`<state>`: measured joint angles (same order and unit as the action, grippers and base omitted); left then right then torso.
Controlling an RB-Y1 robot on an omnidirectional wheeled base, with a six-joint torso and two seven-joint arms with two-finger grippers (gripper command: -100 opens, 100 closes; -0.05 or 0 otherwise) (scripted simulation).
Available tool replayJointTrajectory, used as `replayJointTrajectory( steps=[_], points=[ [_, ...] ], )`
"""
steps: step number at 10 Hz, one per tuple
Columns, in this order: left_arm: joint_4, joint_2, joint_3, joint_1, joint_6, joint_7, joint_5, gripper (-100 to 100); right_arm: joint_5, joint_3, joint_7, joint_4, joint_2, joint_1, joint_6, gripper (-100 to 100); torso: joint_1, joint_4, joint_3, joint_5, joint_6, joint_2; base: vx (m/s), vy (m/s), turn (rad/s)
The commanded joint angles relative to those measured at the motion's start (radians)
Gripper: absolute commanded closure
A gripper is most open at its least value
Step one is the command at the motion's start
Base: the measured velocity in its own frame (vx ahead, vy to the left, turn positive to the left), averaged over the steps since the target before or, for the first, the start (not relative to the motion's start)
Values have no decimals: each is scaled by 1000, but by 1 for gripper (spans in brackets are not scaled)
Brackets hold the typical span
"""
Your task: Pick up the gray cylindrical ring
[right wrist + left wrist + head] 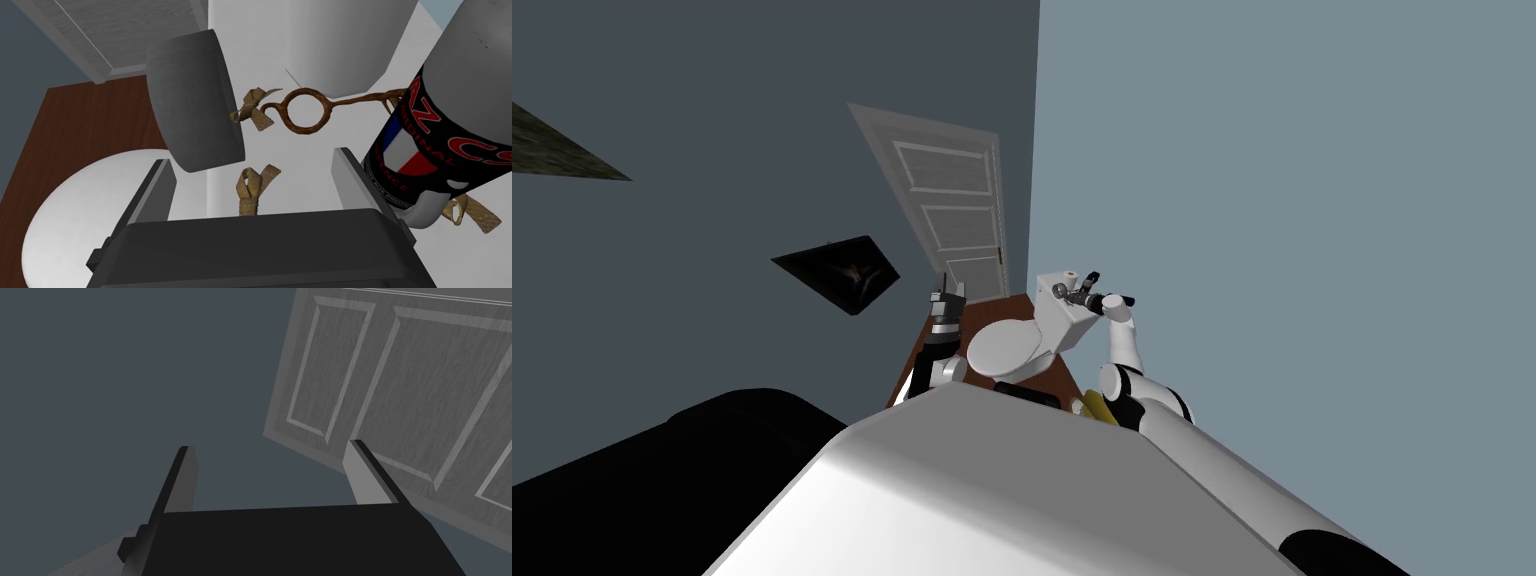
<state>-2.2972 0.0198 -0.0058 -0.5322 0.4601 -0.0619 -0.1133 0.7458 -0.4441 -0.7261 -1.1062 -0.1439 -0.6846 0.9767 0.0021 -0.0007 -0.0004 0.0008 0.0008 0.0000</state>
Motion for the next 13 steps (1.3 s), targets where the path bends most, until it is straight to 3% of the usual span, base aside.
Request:
replayJointTrajectory(
  steps=[1,2,3,5,8,10,13],
  points=[
    [0,0,0,0,0,0,0,0,0,-50,50,50,-11,-35,23,-100,0,0,0,0,0,0,-6,80,-4],
    [0,0,0,0,0,0,0,0,0,-79,75,64,-11,-35,23,-100,3,0,0,1,0,0,-7,67,-29],
    [0,0,0,0,0,0,0,0,-6,-109,102,93,-19,-69,45,-100,3,0,0,1,0,0,-8,71,-32],
    [0,0,0,0,0,0,0,0,-6,-153,139,121,-19,-69,45,-100,2,0,0,0,0,0,-3,35,-13],
    [0,0,0,0,0,0,0,0,-18,-250,231,213,-35,-138,91,-100,3,0,0,1,0,0,-4,75,-18],
    [0,0,0,0,0,0,0,0,-18,-295,265,233,-35,-138,91,-100,4,0,0,1,0,0,-4,54,-19],
    [0,0,0,0,0,0,0,0,-30,-392,359,327,-50,-207,136,-100,2,0,0,0,0,0,-6,59,-29]
  ],
)
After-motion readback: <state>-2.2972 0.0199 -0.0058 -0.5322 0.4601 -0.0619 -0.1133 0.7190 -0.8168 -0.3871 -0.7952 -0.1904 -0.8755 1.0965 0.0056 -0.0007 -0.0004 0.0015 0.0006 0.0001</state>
